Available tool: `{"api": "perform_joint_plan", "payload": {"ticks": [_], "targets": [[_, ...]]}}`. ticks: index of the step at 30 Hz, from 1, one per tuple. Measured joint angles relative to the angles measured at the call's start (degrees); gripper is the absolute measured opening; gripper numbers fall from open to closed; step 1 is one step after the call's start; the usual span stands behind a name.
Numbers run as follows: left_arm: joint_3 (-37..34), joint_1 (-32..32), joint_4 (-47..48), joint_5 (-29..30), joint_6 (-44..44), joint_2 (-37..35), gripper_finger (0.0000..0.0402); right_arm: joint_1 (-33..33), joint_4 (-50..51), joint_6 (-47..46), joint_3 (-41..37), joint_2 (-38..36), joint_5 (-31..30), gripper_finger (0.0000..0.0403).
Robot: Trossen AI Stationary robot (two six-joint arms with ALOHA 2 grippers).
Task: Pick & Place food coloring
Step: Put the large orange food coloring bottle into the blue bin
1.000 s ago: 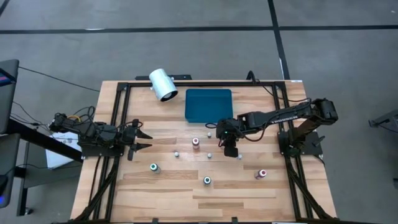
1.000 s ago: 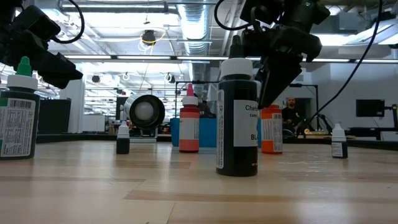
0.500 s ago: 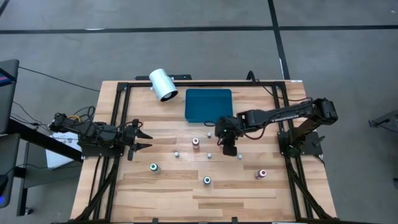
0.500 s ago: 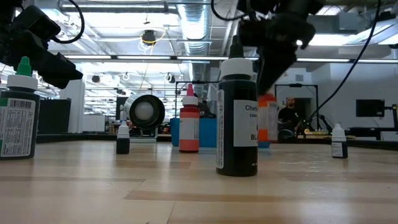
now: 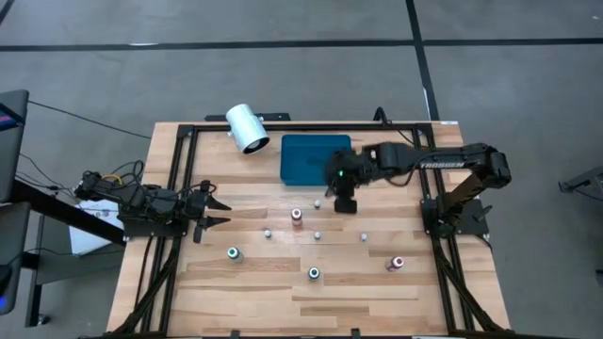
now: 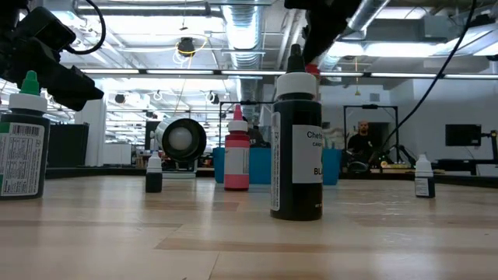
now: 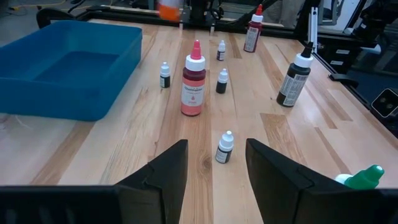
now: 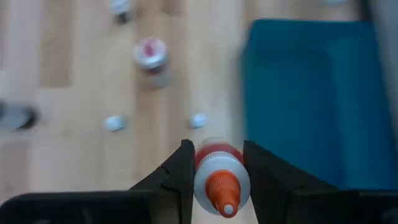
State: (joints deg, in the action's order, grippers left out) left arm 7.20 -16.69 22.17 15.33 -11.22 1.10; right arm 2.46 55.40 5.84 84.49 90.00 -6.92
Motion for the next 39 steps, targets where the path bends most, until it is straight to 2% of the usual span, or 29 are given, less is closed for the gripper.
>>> {"api": "perform_joint_plan", "payload": {"ticks": [10, 14, 23, 30, 39], "targets": [[0.0, 0.0, -0.02, 0.0, -0.02, 0.02, 0.0153, 11.54, 3.54, 5.91, 3.4, 0.0, -0.5, 0.0108], [0.0, 0.02, -0.02, 0.0, -0.02, 0.0, 0.0153, 15.18, 3.48, 6.8, 3.45, 0.0, 1.18, 0.0115], [0.0, 0.0, -0.01, 0.01, 0.24, 0.02, 0.0153, 20.46, 1.28, 9.49, 3.43, 0.23, 4.5, 0.0111], [0.0, 0.01, -0.01, 0.03, 0.46, 0.01, 0.0153, 23.94, -0.92, 11.2, 3.41, 4.77, 8.31, 0.0116], [0.0, 0.02, -0.01, 0.03, 0.47, 0.0, 0.0153, 27.9, -3.55, 14.17, 3.39, 12.32, 8.63, 0.0118]]}}
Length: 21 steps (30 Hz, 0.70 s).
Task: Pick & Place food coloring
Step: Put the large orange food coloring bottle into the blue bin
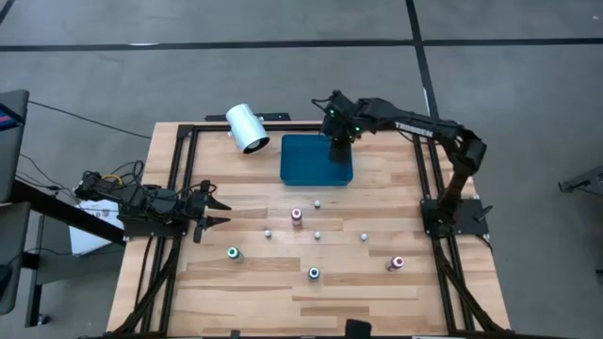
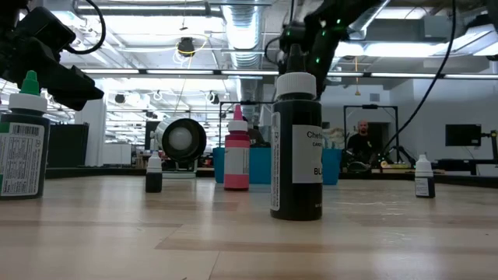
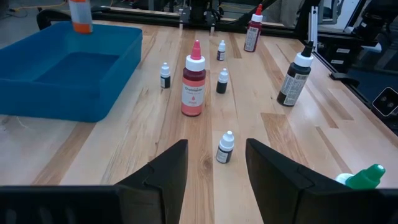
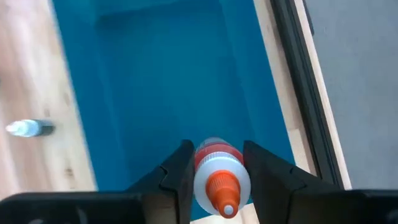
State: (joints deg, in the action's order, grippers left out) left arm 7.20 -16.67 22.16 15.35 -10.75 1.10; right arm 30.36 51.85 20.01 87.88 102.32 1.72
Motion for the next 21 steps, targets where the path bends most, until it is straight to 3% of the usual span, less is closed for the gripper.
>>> {"api": "perform_joint_plan", "payload": {"ticks": [13, 21], "targets": [[0.0, -0.01, 0.0, 0.02, 0.02, 0.02, 0.0153, 5.25, -2.63, 1.09, -0.32, 1.07, 4.4, 0.0121], [0.0, -0.01, -0.01, 0.02, 0.03, 0.0, 0.0153, 5.72, -7.86, 1.06, -6.94, 1.08, 4.37, 0.0117]]}}
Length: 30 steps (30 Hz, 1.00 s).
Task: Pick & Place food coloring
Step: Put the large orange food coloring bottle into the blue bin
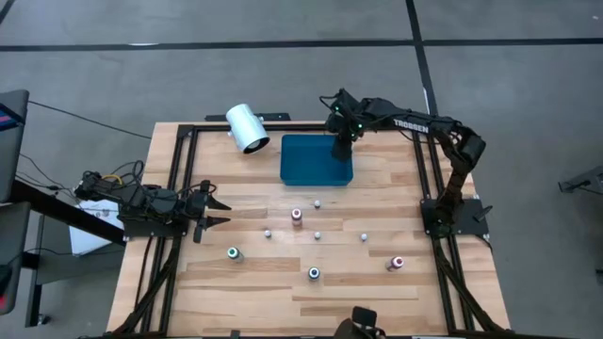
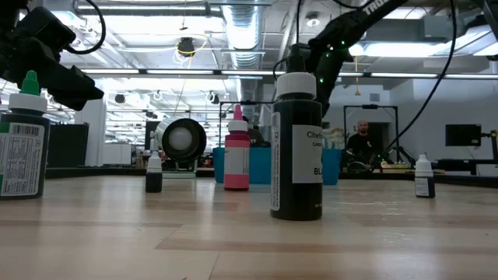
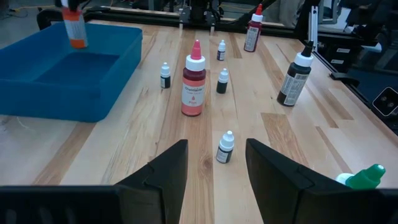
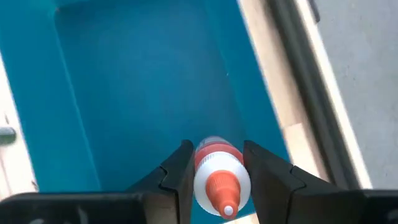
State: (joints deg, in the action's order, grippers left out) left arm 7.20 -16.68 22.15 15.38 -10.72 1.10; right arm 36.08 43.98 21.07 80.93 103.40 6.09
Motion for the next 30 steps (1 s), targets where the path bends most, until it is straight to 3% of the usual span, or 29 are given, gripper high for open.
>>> {"api": "perform_joint_plan", "payload": {"ticks": [11, 30], "targets": [[0.0, 0.01, 0.02, 0.0, -0.4, 0.0, 0.0153, 1.55, -5.47, 0.38, -4.56, 0.0, -2.39, 0.0119], [0.0, 0.01, 0.0, -0.02, -0.44, 0.01, 0.0153, 1.96, -5.72, 1.47, -4.6, -0.01, -2.14, 0.0144]]}}
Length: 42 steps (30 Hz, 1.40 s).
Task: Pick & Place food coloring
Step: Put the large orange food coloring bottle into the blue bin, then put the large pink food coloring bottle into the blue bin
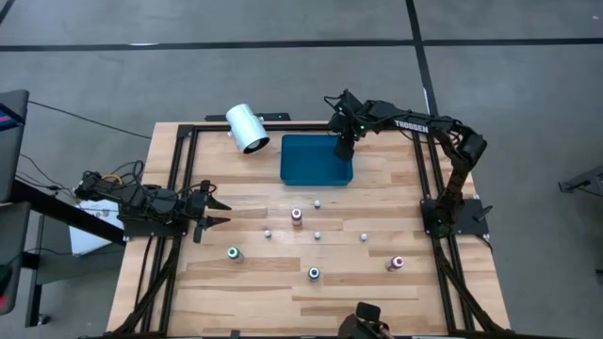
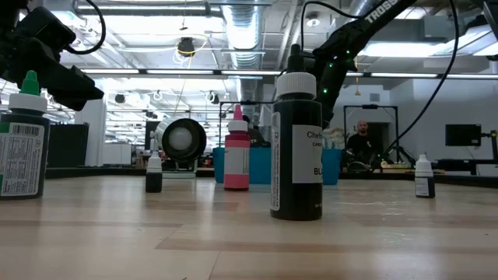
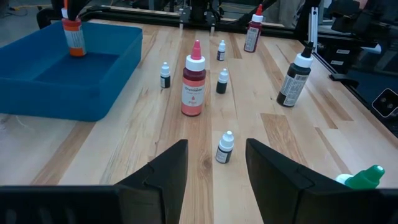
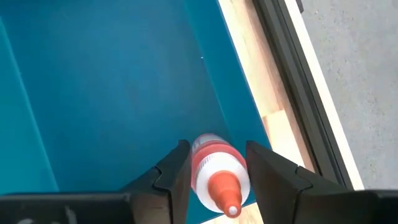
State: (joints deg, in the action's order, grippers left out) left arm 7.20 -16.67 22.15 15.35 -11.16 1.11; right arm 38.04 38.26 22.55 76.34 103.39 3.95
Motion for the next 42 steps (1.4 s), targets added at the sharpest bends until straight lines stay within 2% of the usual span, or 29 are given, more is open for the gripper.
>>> {"api": "perform_joint_plan", "payload": {"ticks": [8, 22, 31, 42], "targets": [[0.0, 0.0, 0.0, 0.0, 0.02, 0.01, 0.0153, -0.02, 0.22, -0.3, 0.0, 0.0, -1.29, 0.0171], [0.0, -0.02, 0.0, 0.0, 0.0, -0.01, 0.0153, -0.07, 0.33, -1.62, 0.02, -2.13, -4.14, 0.0167], [0.0, -0.01, 0.0, 0.0, 0.0, 0.02, 0.0153, -0.41, 0.94, -5.09, 0.04, -13.49, -4.09, 0.0166], [0.0, -0.02, -0.02, -0.01, 0.0, 0.01, 0.0153, -6.83, 9.37, -8.63, 0.04, -29.77, -3.95, 0.0166]]}}
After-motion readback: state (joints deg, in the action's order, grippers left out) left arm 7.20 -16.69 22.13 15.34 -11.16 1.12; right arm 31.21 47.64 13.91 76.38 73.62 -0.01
